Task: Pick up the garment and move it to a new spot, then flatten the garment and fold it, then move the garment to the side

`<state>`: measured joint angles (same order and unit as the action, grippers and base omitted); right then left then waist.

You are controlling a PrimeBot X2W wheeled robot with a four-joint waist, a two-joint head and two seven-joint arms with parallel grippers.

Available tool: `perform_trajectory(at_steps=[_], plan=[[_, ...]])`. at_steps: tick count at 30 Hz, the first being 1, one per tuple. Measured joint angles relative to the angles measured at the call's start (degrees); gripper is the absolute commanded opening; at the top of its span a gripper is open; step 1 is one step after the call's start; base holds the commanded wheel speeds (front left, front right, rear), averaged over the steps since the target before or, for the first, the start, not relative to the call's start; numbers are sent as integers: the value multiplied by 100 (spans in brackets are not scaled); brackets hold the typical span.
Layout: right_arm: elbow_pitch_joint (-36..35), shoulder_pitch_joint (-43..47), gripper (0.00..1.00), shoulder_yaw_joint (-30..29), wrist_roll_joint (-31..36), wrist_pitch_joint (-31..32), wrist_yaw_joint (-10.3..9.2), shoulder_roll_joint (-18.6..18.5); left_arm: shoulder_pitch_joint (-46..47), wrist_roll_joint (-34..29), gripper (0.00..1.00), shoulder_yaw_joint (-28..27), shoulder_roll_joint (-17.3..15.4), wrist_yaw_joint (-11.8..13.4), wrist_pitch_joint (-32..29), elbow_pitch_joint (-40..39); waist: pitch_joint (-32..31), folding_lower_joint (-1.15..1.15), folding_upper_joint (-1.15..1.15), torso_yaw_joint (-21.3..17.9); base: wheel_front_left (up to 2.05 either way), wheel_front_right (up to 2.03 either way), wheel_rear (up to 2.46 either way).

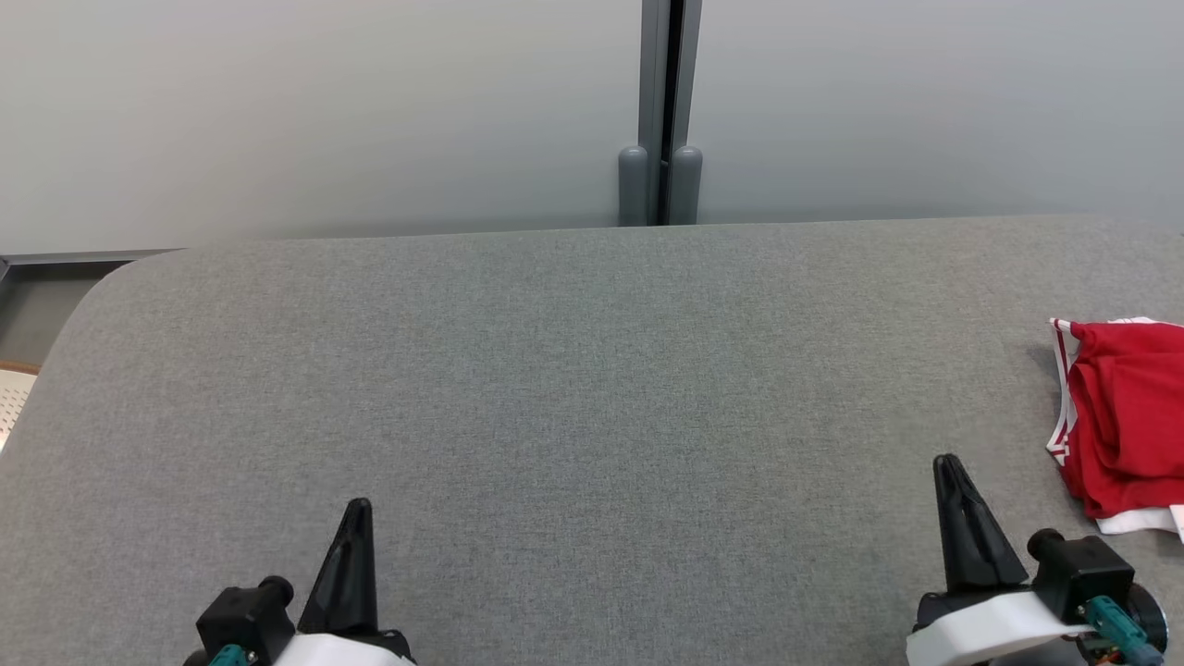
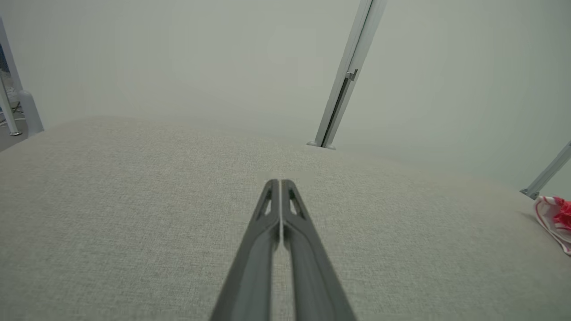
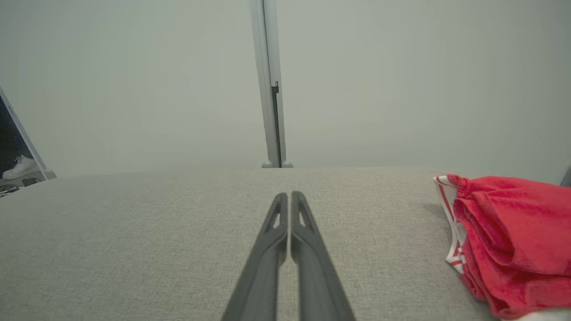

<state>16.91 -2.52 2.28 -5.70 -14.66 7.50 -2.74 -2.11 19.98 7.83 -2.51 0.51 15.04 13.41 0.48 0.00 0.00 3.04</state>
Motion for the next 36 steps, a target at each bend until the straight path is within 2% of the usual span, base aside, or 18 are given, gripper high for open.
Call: perform_trajectory(at_steps=[18, 36], plan=[[-11, 8, 0, -192, -1952, 478, 0, 9, 58, 1666, 0, -255, -19, -151, -455, 45, -4, 0, 0, -44, 0, 0, 0], [-84, -83, 0, -358, -3587, 872, -1, 9, 258, 3055, 0, -512, -37, -305, -853, 47, -9, 0, 0, -88, 0, 0, 0]])
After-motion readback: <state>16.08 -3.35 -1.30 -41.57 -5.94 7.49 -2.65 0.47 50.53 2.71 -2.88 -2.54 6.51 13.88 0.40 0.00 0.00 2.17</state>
